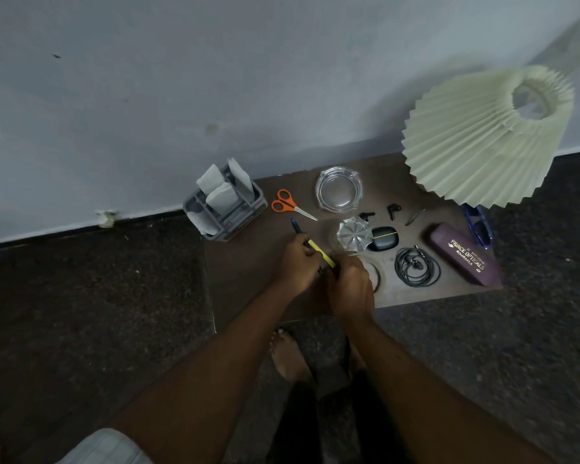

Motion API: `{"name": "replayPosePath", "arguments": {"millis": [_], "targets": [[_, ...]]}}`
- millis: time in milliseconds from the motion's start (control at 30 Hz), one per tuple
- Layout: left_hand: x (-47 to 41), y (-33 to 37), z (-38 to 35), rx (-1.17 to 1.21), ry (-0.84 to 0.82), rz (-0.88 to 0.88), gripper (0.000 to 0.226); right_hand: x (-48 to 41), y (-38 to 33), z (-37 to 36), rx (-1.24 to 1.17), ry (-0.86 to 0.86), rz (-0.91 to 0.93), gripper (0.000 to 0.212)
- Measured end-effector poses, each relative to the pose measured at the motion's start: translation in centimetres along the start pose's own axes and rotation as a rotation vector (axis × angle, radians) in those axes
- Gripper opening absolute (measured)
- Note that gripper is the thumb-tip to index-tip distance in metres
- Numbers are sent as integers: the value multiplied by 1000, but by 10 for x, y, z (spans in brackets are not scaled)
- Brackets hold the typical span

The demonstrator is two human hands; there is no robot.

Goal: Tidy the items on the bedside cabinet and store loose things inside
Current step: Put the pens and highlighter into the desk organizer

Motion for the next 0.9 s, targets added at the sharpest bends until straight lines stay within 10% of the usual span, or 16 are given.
{"name": "replayPosePath", "arguments": {"millis": [900], "targets": [[16,-1,40,170,209,63,15,18,-33,12,-62,74,127,12]]}}
Point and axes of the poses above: each hand's wrist, its own x-axis away from the middle knuckle, its own z-axis out of the back of the hand, y = z × x, the point moved 6 cm from there along -x, towards the middle knuckle, and after that the axes turned 5 degrees about -x, right-handed, at the moved point
